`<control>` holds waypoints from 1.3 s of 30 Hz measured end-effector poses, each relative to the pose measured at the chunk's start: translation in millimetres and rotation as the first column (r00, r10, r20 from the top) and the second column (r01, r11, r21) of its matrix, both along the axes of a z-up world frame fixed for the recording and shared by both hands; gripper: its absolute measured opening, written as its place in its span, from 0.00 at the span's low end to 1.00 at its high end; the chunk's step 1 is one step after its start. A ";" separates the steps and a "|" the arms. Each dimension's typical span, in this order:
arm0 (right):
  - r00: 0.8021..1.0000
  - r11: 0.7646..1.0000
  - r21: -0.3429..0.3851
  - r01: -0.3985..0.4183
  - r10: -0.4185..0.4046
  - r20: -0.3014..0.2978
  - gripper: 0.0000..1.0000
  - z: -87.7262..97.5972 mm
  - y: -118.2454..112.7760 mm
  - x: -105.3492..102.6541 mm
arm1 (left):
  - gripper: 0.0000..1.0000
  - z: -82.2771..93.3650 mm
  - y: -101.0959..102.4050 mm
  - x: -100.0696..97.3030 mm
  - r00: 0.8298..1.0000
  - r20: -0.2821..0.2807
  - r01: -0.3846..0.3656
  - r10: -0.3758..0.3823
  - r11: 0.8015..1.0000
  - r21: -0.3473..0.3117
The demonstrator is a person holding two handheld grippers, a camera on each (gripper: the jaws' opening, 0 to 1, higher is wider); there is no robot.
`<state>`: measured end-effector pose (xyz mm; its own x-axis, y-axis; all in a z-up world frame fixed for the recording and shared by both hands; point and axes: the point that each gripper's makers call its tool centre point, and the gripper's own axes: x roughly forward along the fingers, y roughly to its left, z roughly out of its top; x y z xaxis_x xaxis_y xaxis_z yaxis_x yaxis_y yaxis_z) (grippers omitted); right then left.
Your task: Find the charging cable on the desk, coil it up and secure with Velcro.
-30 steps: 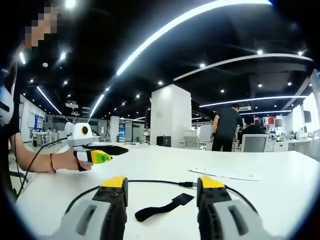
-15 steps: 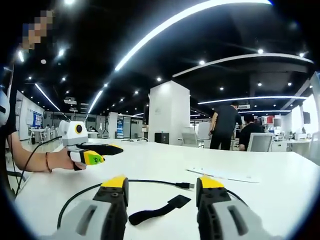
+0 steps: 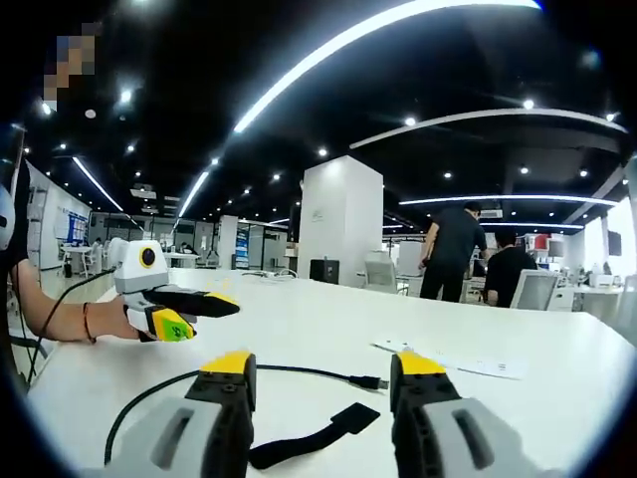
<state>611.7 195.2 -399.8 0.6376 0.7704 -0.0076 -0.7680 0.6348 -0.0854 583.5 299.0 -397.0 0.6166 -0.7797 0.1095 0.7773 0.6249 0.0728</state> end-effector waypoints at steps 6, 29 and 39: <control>1.000 1.000 -0.009 0.001 -0.001 0.000 0.55 0.0 1.9 2.7 | 0.43 0.2 -0.4 -0.1 1.000 -0.001 0.003 -0.003 1.000 -0.002; 1.000 1.000 -0.024 0.010 -0.010 -0.001 0.54 2.6 4.0 12.6 | 0.43 0.6 -4.2 -2.4 1.000 -0.003 0.018 -0.018 1.000 -0.005; 1.000 1.000 -0.024 0.013 -0.013 -0.004 0.54 2.7 3.6 15.0 | 0.43 0.0 -4.6 -2.4 1.000 -0.003 0.016 -0.016 1.000 -0.001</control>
<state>626.7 198.8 -397.1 0.6472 0.7618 -0.0285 -0.7603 0.6422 -0.0977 581.1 294.3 -396.9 0.6045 -0.7891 0.1088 0.7872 0.6127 0.0699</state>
